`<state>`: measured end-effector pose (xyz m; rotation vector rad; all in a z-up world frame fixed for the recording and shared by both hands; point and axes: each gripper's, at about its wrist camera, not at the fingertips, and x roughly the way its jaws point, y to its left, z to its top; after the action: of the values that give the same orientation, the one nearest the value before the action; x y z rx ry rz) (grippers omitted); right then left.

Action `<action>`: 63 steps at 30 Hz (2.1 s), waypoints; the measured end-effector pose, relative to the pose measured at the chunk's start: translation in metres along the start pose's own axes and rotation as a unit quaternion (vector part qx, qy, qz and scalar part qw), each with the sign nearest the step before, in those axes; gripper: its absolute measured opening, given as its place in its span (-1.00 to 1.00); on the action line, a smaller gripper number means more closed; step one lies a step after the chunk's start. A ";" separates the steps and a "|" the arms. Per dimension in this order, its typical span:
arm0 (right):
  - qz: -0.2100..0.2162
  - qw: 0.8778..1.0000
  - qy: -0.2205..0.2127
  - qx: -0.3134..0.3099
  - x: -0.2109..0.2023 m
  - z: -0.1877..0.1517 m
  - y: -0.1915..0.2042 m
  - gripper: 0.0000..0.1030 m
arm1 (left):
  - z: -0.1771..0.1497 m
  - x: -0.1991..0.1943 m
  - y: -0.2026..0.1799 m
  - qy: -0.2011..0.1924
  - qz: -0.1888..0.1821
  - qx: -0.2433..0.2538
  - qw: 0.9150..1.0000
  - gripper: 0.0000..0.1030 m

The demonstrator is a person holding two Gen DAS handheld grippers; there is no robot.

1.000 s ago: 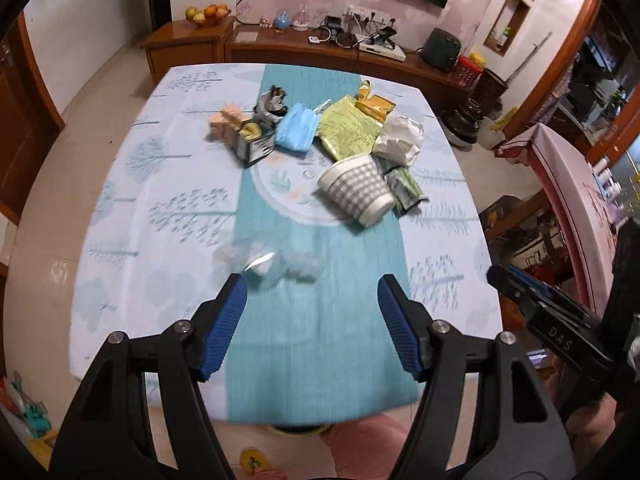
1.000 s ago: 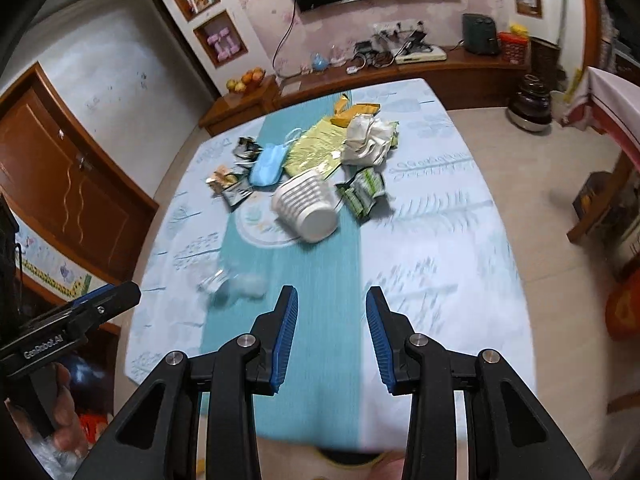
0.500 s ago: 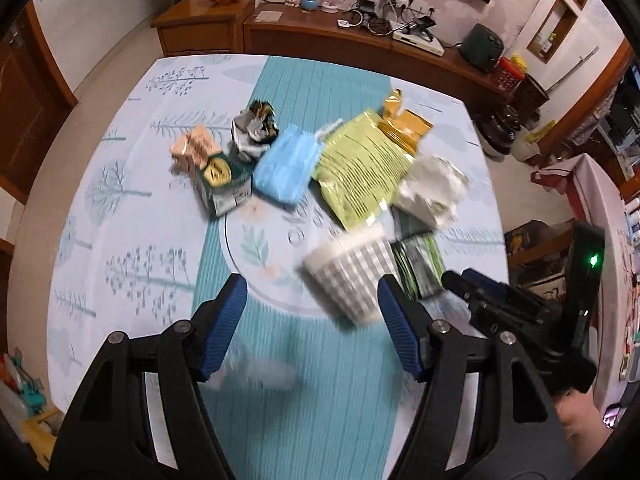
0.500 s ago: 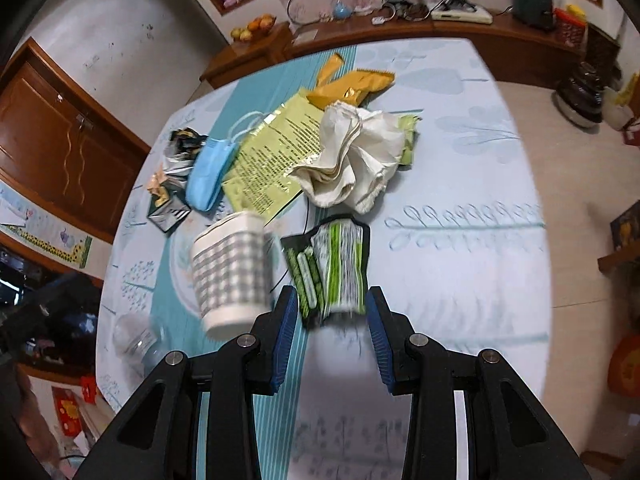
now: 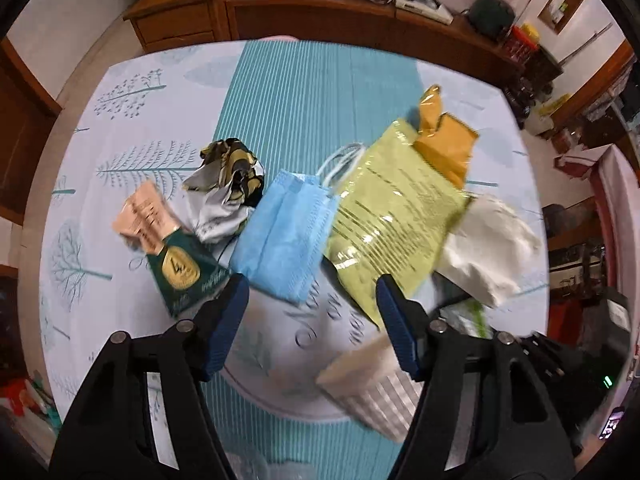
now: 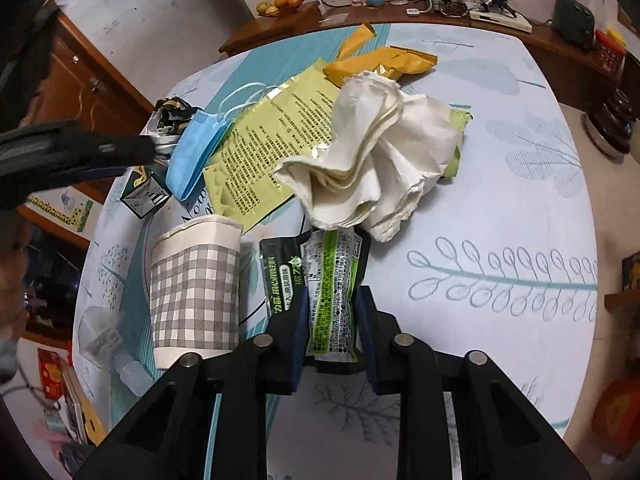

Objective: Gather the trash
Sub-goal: 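Grasp the blue face mask with the left tool while the right tool grasps the green snack wrapper, then carry the mask and green wrapper with both tools over the black bin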

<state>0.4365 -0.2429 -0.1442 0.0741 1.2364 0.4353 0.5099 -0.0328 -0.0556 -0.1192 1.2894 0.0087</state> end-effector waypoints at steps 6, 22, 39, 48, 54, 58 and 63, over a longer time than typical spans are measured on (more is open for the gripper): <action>0.005 1.000 -0.029 0.009 -0.015 0.004 -0.005 -0.77 | 0.015 0.033 -0.007 0.025 0.018 0.026 0.999 0.16; 0.022 0.997 -0.030 0.075 -0.020 0.000 -0.038 -0.78 | 0.029 0.076 0.001 0.044 0.047 0.052 0.997 0.00; 0.028 0.994 -0.050 0.093 -0.047 -0.032 -0.021 -0.78 | 0.007 0.041 0.000 -0.007 0.038 0.036 0.999 -0.94; 0.011 0.990 -0.095 0.107 -0.100 -0.065 0.020 -0.78 | -0.043 -0.050 0.008 -0.051 -0.003 0.041 0.998 -0.94; -0.016 0.981 -0.143 0.133 -0.154 -0.112 0.069 -0.78 | -0.113 -0.123 0.023 -0.075 -0.046 0.058 0.994 -0.94; -0.032 0.975 -0.166 0.144 -0.188 -0.156 0.112 -0.79 | -0.174 -0.167 0.036 -0.089 -0.082 0.085 0.989 -0.94; -0.058 0.972 -0.182 0.139 -0.216 -0.218 0.171 -0.79 | -0.241 -0.201 0.056 -0.094 -0.114 0.122 0.982 -0.94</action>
<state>0.1309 -0.2028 0.0255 0.3062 0.9261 0.1338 0.2191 0.0129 0.0665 -0.0537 1.0731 -0.3258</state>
